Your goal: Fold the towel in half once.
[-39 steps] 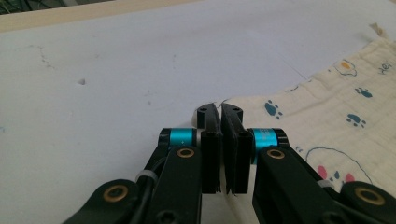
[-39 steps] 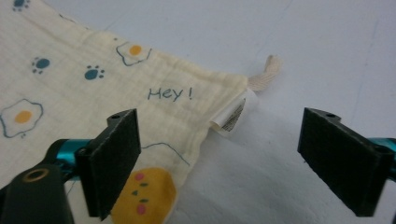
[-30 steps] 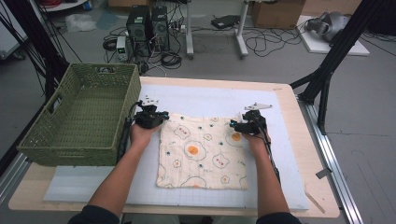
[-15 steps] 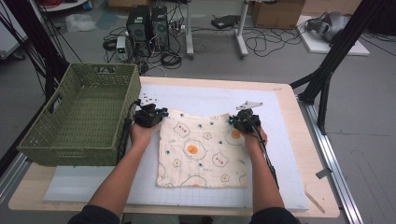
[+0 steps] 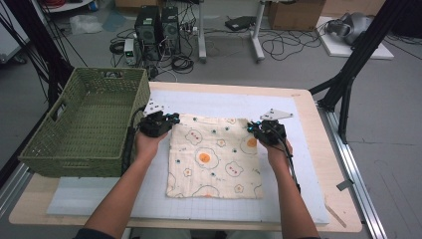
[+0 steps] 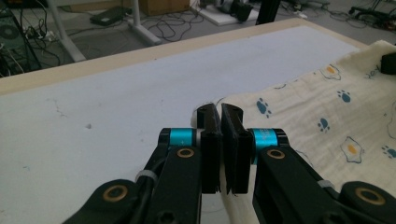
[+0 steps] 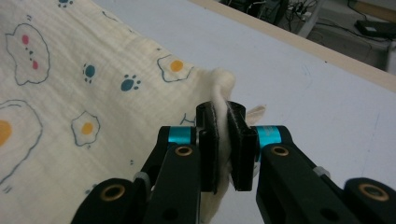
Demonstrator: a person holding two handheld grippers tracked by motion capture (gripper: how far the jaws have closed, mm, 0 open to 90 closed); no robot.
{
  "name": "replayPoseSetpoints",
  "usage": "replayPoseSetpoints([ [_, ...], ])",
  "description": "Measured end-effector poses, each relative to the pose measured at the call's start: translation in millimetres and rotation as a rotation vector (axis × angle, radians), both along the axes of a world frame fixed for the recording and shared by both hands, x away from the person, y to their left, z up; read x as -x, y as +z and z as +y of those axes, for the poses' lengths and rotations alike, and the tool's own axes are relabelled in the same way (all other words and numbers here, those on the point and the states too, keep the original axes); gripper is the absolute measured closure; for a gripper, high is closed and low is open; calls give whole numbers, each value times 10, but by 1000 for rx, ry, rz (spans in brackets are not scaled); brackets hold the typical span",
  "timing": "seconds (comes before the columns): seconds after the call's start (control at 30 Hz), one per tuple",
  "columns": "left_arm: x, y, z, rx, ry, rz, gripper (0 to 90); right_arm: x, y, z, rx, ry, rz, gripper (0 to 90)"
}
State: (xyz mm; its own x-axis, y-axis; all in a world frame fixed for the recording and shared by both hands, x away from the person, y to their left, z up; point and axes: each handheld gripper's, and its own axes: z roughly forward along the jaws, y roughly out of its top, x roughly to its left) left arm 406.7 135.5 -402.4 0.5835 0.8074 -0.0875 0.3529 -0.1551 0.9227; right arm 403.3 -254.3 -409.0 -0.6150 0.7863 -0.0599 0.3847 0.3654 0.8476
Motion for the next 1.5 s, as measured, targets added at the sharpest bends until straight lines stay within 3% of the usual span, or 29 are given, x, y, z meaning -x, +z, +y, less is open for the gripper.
replayPoseSetpoints([
  [0.07,55,-1,19,-18,-6,-11,857,51,29,-22,-21,14,6,839],
  [0.17,166,-26,49,-2,-17,-23,857,140,71,-18,-23,40,18,839],
  [0.27,277,-56,61,12,-35,-18,857,250,99,2,-31,51,-20,839],
  [0.5,464,-88,81,36,-59,-23,857,415,25,-80,-50,40,-2,839],
  [0.93,710,-164,106,58,-111,-2,857,668,-67,-98,-24,68,3,834],
  [1.5,1025,-247,112,27,-188,7,857,1038,-151,-176,-18,98,4,834],
])
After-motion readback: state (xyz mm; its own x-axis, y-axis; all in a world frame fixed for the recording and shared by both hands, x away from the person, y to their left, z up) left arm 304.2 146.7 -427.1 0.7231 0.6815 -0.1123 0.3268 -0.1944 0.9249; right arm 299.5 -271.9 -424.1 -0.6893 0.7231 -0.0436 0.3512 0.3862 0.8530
